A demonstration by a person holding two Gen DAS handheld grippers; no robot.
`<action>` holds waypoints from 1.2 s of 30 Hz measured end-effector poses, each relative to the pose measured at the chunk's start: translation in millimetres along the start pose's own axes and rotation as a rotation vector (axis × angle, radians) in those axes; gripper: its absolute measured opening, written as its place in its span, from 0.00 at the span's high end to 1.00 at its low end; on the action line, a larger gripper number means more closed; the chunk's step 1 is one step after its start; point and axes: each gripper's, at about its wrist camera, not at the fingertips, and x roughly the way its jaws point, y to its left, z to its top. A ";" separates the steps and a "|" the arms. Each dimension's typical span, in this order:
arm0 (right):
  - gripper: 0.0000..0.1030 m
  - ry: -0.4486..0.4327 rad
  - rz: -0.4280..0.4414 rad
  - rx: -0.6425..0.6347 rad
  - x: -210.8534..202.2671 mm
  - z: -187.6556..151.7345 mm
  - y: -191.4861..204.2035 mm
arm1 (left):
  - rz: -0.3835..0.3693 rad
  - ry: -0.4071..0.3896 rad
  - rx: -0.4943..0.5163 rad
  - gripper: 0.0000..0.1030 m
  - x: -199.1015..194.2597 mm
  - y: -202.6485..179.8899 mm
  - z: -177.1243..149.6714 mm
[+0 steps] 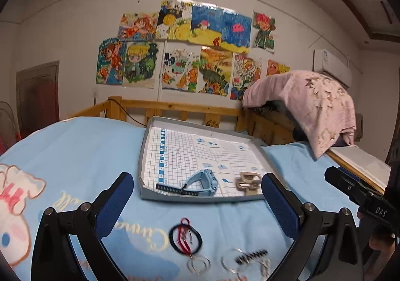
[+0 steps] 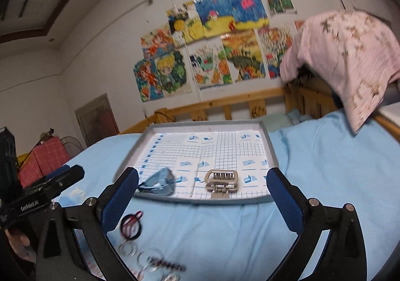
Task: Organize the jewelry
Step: 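Withdraw both tools from the tray back over the remaining jewelry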
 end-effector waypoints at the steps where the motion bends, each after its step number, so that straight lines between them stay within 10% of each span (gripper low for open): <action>1: 0.02 -0.010 -0.004 -0.009 -10.1 -1.1 2.1 | 0.003 -0.008 0.000 0.00 -8.6 -1.4 -2.5; 36: 0.02 -0.084 -0.021 -0.073 -226.2 -64.4 28.7 | 0.093 -0.094 0.065 0.00 -224.1 -40.5 -55.6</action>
